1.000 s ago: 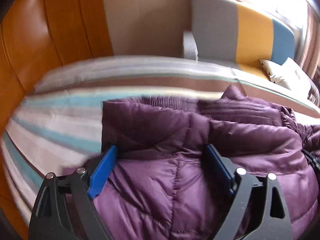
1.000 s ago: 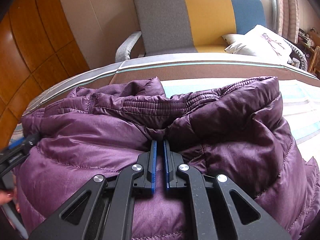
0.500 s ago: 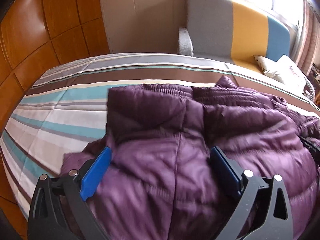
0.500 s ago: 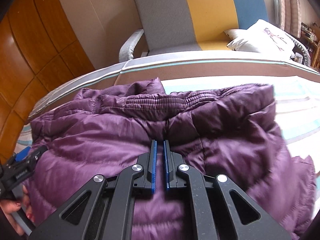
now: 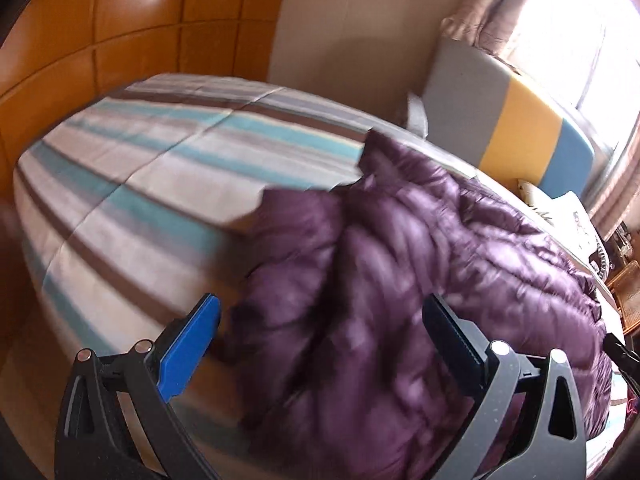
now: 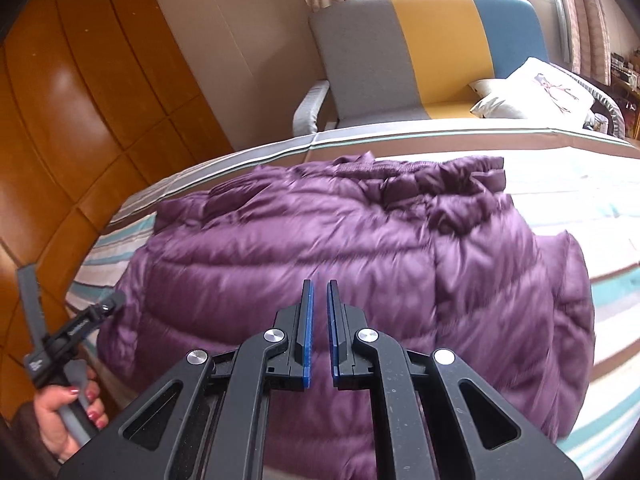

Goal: Fold large clothes

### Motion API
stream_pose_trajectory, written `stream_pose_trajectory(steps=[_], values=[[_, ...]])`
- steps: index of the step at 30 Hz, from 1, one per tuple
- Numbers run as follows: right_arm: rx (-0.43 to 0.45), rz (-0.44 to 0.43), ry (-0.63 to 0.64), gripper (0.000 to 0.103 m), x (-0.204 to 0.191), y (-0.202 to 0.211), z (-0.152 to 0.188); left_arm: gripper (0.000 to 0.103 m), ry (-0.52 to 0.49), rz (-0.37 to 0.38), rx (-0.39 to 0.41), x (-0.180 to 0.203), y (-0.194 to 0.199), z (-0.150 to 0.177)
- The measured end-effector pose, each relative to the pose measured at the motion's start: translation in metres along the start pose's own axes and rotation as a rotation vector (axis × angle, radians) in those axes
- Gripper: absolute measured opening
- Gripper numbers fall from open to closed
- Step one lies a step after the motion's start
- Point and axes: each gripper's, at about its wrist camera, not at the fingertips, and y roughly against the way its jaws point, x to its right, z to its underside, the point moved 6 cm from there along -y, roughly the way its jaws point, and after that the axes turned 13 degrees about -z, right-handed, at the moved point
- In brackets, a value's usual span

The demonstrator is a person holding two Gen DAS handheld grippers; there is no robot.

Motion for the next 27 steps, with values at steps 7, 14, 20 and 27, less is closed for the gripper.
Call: stream_pose_trajectory(steps=[7, 14, 20, 27], values=[[-0.017, -0.019, 0.040, 0.006, -0.029, 0.003, 0.027, 0.100, 0.039, 0.136, -0.045, -0.008, 0.002, 0.023], [-0.055, 0.006, 0.068, 0.006, -0.035, -0.011, 0.043, 0.099, 0.009, 0.213, -0.067, 0.011, 0.001, 0.036], [-0.088, 0.040, 0.101, 0.006, -0.025, -0.033, 0.055, 0.088, 0.064, 0.221, -0.056, 0.013, -0.007, 0.031], [-0.081, 0.060, 0.134, 0.006, -0.021, -0.045, 0.068, 0.072, 0.129, 0.258, -0.038, 0.015, -0.015, 0.028]])
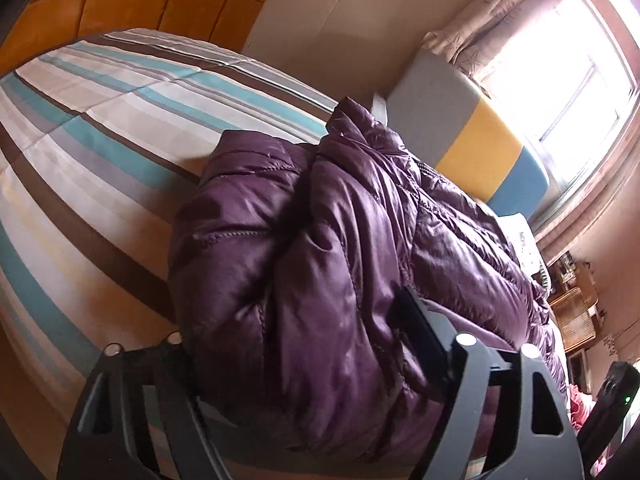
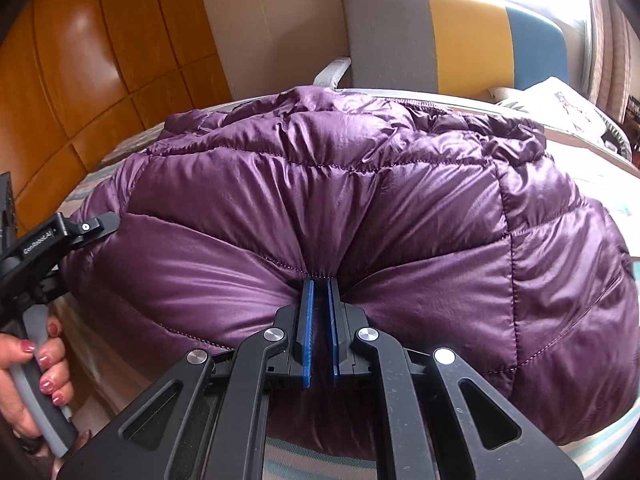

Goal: Fold large clothes

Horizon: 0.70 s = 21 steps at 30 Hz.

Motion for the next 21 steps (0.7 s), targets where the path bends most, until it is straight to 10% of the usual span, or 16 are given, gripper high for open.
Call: stream_pose_trajectory(steps=[10, 21], values=[[0.004, -0.003, -0.008, 0.006, -0.001, 0.000, 0.004, 0.030, 0.164, 0.119, -0.041, -0.003, -0.004, -0.002], [0.086, -0.012, 0.026, 0.006, -0.013, 0.020, -0.042, 0.027, 0.104, 0.093, 0.021, -0.001, 0.000, -0.006]])
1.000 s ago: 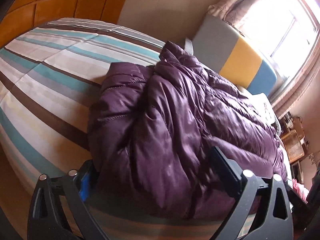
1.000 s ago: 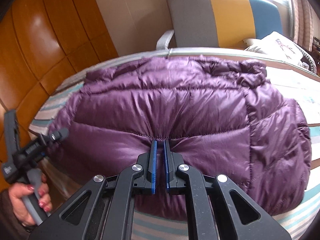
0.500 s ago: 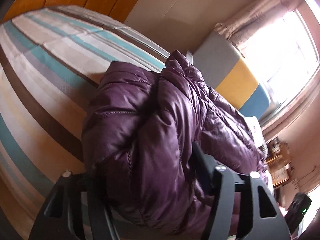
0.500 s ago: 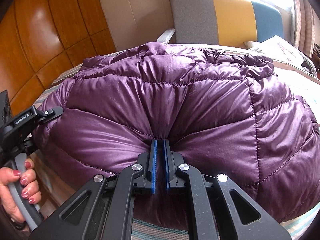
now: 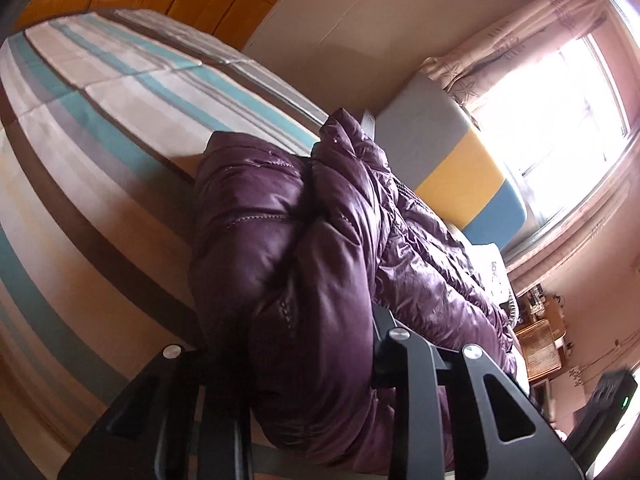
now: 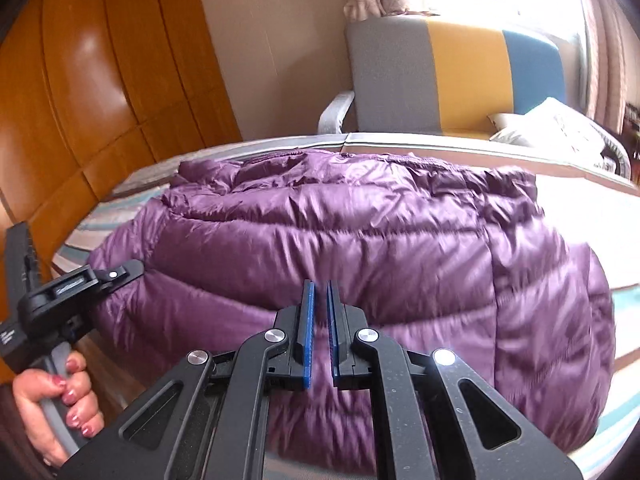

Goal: Fold large clothes

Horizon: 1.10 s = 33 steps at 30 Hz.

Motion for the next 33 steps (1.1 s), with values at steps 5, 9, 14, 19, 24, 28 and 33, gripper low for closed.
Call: stream_pose_trajectory(steps=[5, 9, 14, 19, 24, 28, 33], values=[[-0.092, 0.003, -0.060, 0.006, 0.016, -0.037, 0.001, 0.027, 0.002, 0.017, 0.008, -0.001, 0.004, -0.001], [-0.100, 0.014, -0.021, 0.006, 0.020, -0.050, 0.011, 0.026, -0.024, 0.034, 0.048, 0.006, 0.014, -0.005], [-0.068, -0.016, -0.055, 0.006, 0.023, -0.040, 0.011, 0.024, -0.043, 0.039, 0.113, 0.022, 0.032, -0.015], [0.042, -0.083, -0.125, 0.006, 0.018, 0.007, 0.018, 0.024, -0.106, 0.034, 0.179, 0.038, 0.051, -0.019], [-0.030, -0.072, -0.130, 0.006, 0.014, -0.002, 0.051, 0.024, -0.139, 0.043, 0.210, 0.052, 0.062, -0.018], [-0.037, -0.082, -0.138, 0.006, 0.013, 0.002, 0.045, 0.024, -0.191, 0.040, 0.257, 0.070, 0.078, -0.018], [0.116, -0.018, -0.206, 0.006, 0.035, 0.050, 0.031, 0.024, -0.272, 0.032, 0.325, 0.098, 0.097, -0.015]])
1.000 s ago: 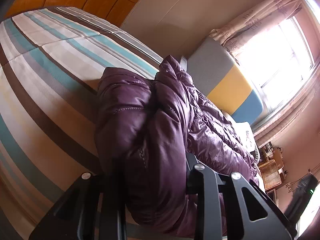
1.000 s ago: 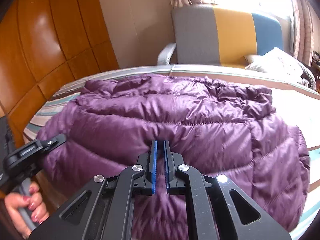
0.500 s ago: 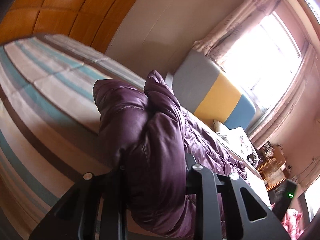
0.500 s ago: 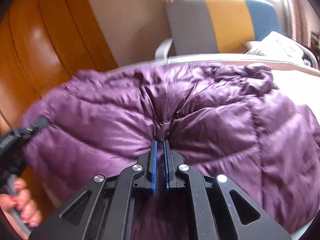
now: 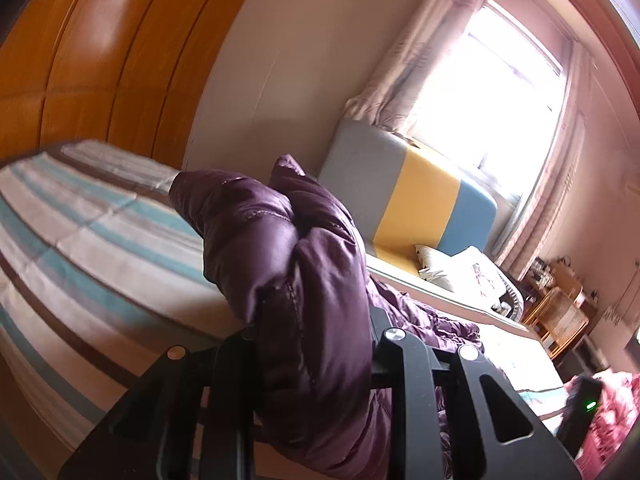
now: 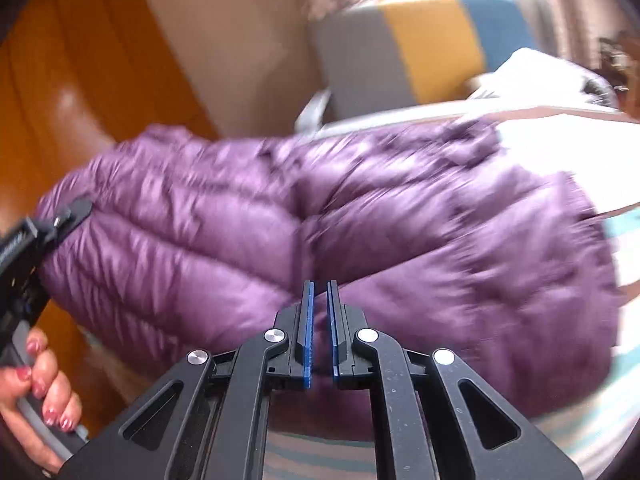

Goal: Fold large clothes

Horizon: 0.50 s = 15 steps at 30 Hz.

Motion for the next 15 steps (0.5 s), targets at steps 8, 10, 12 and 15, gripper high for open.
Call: stream_pose_trajectory(steps=[8, 10, 12, 15], values=[[0.081, 0.260, -0.081, 0.006, 0.064, 0.059, -0.006, 0.024, -0.144, 0.019, 0.100, 0.051, 0.021, -0.009], [0.097, 0.282, -0.128, 0.006, 0.078, 0.068, -0.008, 0.024, -0.185, 0.027, 0.121, 0.066, 0.025, -0.011], [0.104, 0.304, -0.152, 0.006, 0.088, 0.077, -0.006, 0.024, -0.227, 0.030, 0.139, 0.079, 0.028, -0.011], [0.088, 0.329, -0.166, 0.006, 0.101, 0.076, -0.005, 0.025, -0.308, 0.053, 0.160, 0.106, 0.033, -0.009]])
